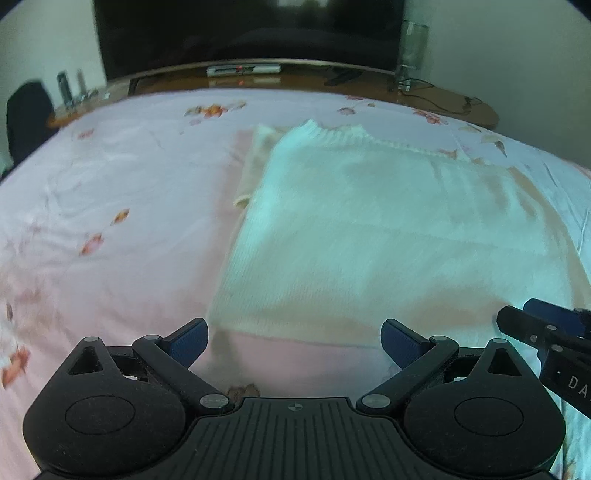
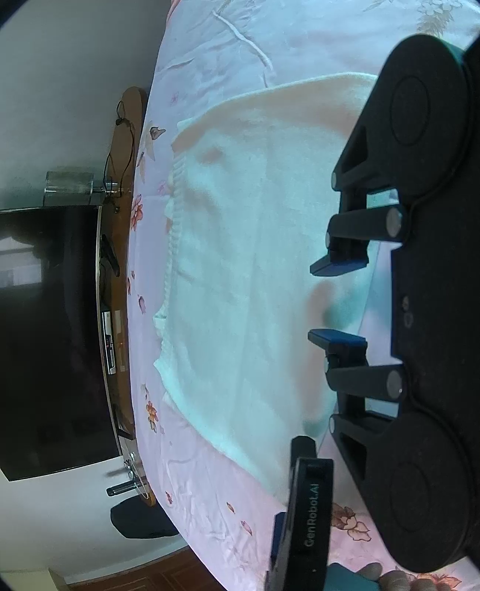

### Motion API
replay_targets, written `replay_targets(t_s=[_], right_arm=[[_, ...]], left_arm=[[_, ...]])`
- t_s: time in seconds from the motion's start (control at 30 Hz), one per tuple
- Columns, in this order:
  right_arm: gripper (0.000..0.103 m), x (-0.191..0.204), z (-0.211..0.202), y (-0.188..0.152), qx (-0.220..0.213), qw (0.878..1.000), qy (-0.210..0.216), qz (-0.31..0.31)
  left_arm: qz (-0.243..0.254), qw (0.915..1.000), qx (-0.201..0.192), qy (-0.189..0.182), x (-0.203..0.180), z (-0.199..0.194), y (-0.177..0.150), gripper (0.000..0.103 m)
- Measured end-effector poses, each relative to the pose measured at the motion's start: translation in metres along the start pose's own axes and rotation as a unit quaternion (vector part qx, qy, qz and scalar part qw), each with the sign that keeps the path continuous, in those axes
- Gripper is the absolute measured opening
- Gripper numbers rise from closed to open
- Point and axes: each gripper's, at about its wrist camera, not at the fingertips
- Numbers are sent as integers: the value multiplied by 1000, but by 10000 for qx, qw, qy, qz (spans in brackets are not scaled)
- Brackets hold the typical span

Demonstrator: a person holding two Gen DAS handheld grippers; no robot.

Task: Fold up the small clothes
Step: 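Grasp the folded sweater edge with the left gripper and lift it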

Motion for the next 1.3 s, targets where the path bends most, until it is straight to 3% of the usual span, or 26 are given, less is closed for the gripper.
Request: replay_targets(t_s=[0.13, 0.27, 0.43, 0.57, 0.67, 0.9, 0.97, 1.07, 1.17, 1.23, 1.3], right_arm=[[32, 1, 3, -1, -7, 10000, 52, 60], [32, 1, 5, -1, -29, 10000, 61, 59], [32, -1, 8, -1, -103, 9999, 74, 89], [32, -4, 13, -2, -144, 9997, 90, 171], [32, -6, 16, 1, -197, 9996, 76, 198], [32, -14, 38, 25, -367, 9993, -43, 63], [32, -18, 47, 34, -413, 9990, -141, -2], [30, -24, 61, 46, -417, 9989, -198, -59], [25, -20, 80, 45, -114, 9990, -266, -338], [25, -9, 84, 38, -154, 9956, -421, -824], [25, -7, 83, 37, -158, 9953, -441, -847]], left_arm=[[-298, 9993, 241, -47, 9, 8, -3, 99], [-961, 9932, 292, -581, 23, 8, -6, 99], [-1778, 9750, 209, -1318, 36, 13, -8, 99], [-2510, 9510, 109, -1803, 47, 24, -7, 99], [-2803, 9386, 28, -2011, 48, 35, -4, 99], [-3151, 9202, -325, -2301, 44, 53, 2, 97], [-3261, 9166, -388, -2281, 43, 60, 4, 62], [-3556, 9077, -258, -2213, 49, 77, 10, 27], [-3565, 9096, -264, -2116, 49, 78, 15, 8], [-3285, 9200, -403, -2097, 42, 71, 20, 8], [-2864, 9306, -579, -2207, 29, 60, 29, 8]])
Point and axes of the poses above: each gripper's, at about its wrist camera, not at the fingertips, and z roughly the way its jaws point, x to its left, y to its top, and after that the axes turned 14 degrees about -z, right-handed
